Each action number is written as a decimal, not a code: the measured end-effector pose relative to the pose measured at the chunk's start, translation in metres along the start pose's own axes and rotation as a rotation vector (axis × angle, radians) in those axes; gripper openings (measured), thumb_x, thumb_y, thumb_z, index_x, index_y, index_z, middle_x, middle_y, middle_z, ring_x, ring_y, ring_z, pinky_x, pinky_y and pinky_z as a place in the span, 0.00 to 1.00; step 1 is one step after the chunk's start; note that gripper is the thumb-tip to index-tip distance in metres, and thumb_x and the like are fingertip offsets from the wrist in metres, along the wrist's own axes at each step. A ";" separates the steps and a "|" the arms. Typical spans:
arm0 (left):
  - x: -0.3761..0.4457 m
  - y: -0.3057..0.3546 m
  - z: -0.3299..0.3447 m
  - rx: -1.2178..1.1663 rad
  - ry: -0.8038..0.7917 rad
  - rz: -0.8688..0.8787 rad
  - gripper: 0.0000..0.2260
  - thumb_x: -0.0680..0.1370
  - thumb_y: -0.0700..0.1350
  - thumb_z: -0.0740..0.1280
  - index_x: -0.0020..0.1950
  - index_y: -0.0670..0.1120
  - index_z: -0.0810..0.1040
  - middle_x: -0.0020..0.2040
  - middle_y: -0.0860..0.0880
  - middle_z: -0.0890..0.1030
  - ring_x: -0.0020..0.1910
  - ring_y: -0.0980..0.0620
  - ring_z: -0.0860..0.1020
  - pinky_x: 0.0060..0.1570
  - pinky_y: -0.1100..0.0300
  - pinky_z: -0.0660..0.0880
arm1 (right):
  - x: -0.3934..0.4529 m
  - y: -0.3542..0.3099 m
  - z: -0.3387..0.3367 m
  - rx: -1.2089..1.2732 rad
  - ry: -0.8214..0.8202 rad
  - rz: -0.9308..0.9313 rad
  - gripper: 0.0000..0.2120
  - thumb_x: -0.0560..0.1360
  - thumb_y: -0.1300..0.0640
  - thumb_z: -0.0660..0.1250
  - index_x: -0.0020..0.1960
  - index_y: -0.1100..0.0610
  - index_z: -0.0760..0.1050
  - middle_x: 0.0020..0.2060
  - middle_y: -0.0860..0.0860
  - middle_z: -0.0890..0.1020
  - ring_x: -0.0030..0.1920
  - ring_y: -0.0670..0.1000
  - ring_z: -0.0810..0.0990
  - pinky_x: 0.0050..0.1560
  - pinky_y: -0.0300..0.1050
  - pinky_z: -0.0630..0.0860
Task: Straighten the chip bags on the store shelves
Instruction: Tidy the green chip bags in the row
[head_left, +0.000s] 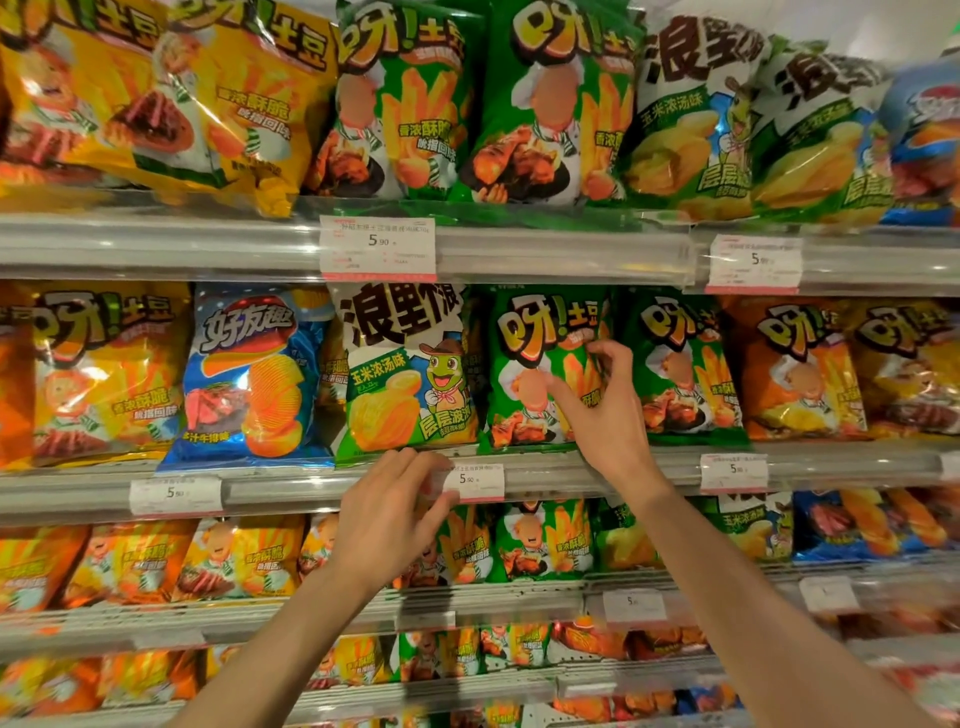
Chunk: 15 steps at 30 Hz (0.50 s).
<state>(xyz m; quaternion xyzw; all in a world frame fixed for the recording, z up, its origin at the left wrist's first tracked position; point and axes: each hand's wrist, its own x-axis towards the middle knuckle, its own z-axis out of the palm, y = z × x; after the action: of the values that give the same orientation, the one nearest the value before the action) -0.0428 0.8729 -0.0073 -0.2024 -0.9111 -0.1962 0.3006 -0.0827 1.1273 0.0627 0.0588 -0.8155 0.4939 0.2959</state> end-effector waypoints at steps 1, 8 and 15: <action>0.000 0.000 0.000 0.004 0.002 0.001 0.14 0.78 0.61 0.61 0.55 0.55 0.77 0.43 0.58 0.75 0.45 0.55 0.75 0.34 0.62 0.70 | -0.001 0.001 0.001 0.005 0.006 -0.012 0.26 0.75 0.47 0.74 0.66 0.48 0.63 0.57 0.50 0.77 0.55 0.50 0.79 0.56 0.45 0.77; 0.000 -0.001 0.000 -0.003 0.002 0.010 0.13 0.78 0.60 0.61 0.55 0.55 0.76 0.43 0.58 0.74 0.45 0.55 0.75 0.35 0.61 0.70 | 0.000 0.006 0.003 -0.001 0.009 -0.023 0.20 0.76 0.45 0.73 0.62 0.45 0.67 0.55 0.50 0.77 0.53 0.49 0.78 0.60 0.53 0.78; 0.000 -0.001 0.000 0.003 0.003 0.014 0.13 0.77 0.60 0.61 0.55 0.55 0.76 0.43 0.58 0.74 0.45 0.55 0.74 0.34 0.61 0.69 | -0.002 0.004 0.008 -0.045 0.086 -0.049 0.26 0.76 0.46 0.72 0.69 0.51 0.68 0.62 0.49 0.75 0.60 0.47 0.76 0.62 0.45 0.75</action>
<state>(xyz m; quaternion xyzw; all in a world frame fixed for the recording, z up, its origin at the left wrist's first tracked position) -0.0433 0.8725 -0.0074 -0.2081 -0.9095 -0.1928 0.3038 -0.0859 1.1222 0.0555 0.0507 -0.8114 0.4700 0.3438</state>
